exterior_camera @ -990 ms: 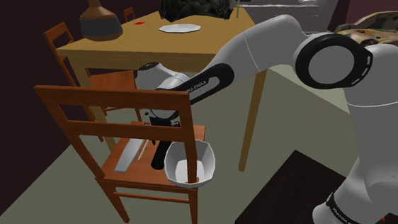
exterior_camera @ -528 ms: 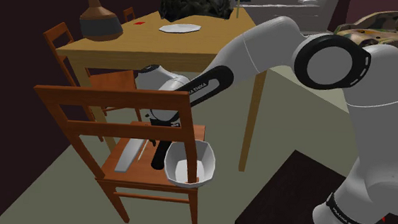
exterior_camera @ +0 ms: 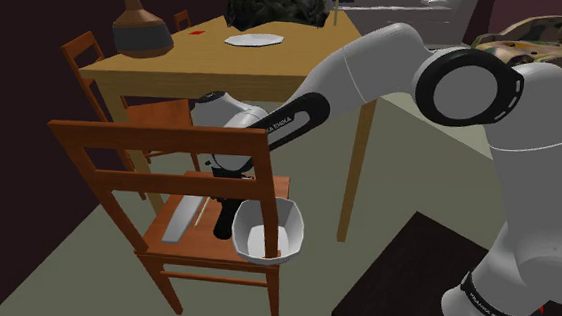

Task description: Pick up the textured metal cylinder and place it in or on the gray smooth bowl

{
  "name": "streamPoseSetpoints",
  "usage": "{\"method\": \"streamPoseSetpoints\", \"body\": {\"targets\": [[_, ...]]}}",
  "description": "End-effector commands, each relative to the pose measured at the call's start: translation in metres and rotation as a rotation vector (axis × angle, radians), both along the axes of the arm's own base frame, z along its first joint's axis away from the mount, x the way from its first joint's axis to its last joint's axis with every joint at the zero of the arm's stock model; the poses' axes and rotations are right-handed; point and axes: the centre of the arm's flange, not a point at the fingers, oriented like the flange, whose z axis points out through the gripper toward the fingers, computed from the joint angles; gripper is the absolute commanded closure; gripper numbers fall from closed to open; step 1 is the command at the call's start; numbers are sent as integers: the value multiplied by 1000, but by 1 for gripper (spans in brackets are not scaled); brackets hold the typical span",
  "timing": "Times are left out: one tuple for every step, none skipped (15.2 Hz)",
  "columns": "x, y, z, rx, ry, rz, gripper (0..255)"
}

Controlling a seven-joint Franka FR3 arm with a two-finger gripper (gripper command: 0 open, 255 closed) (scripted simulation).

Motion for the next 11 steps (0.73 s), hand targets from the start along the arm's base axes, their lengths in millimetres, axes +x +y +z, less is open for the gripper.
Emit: {"method": "streamPoseSetpoints", "body": {"targets": [[0,0,0,0,0,0,255],[0,0,0,0,0,0,255],[0,0,0,0,0,0,255],[0,0,5,0,0,0,255],[0,0,10,0,0,0,255],[0,0,16,0,0,0,255],[0,0,21,0,0,0,255],[0,0,26,0,0,0,255],[0,0,32,0,0,0,255],[0,0,37,0,0,0,255],[0,0,42,0,0,0,255]]}}
